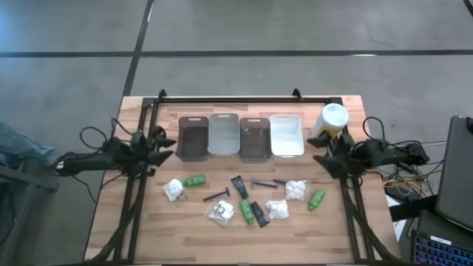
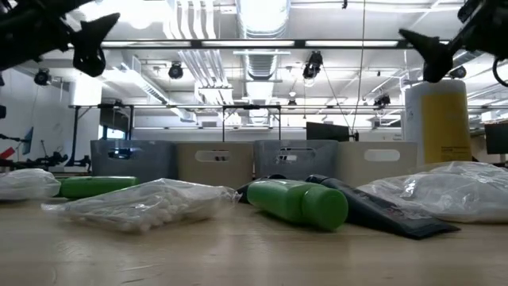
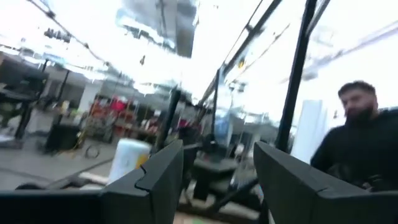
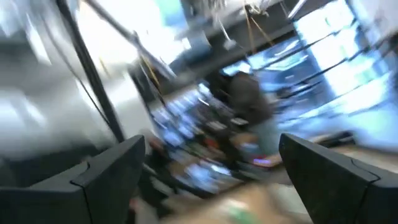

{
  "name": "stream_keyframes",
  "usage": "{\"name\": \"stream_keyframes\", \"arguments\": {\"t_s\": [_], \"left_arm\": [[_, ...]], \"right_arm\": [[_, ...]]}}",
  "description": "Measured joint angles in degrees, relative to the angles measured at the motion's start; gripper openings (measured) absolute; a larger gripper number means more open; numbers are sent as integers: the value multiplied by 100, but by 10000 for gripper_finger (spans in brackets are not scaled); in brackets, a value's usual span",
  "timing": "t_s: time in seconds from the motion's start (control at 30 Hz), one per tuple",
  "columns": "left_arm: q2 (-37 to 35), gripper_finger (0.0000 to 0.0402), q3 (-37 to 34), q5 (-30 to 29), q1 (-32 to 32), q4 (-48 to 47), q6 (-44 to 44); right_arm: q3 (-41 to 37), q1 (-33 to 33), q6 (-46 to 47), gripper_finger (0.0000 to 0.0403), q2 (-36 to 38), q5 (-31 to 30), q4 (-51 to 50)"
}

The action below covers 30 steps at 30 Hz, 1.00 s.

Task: Pick & Place Travel size toiletries
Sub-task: Put the green shampoo bottle into the white bin

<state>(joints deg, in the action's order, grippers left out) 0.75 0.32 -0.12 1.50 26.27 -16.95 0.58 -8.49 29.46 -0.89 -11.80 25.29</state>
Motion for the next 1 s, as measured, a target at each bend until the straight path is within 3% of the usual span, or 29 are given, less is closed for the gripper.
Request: {"name": "stream_keyframes", "arguments": {"t_s": [0.07,0.17,0.3,0.4,0.67,0.8,1.0], "left_arm": [[7,202,0,0,0,282,-30],[15,202,0,0,-2,646,-422],[26,202,0,0,-4,1034,-1690],[28,202,0,-2,-4,1024,-2315],[91,202,0,-499,-4,970,-2265],[92,202,0,-524,-4,836,-2365],[108,202,-2,-452,-4,707,-2364]], "right_arm": [[4,2,948,368,-47,-102,497],[4,2,1196,368,-117,-377,689],[0,2,1797,368,-255,-770,716],[-2,-15,2161,368,-545,-529,804],[718,-13,2615,368,-2468,-437,976],[1315,-13,2574,368,-3591,263,570],[2035,-30,3222,368,-4878,1419,97]]}}
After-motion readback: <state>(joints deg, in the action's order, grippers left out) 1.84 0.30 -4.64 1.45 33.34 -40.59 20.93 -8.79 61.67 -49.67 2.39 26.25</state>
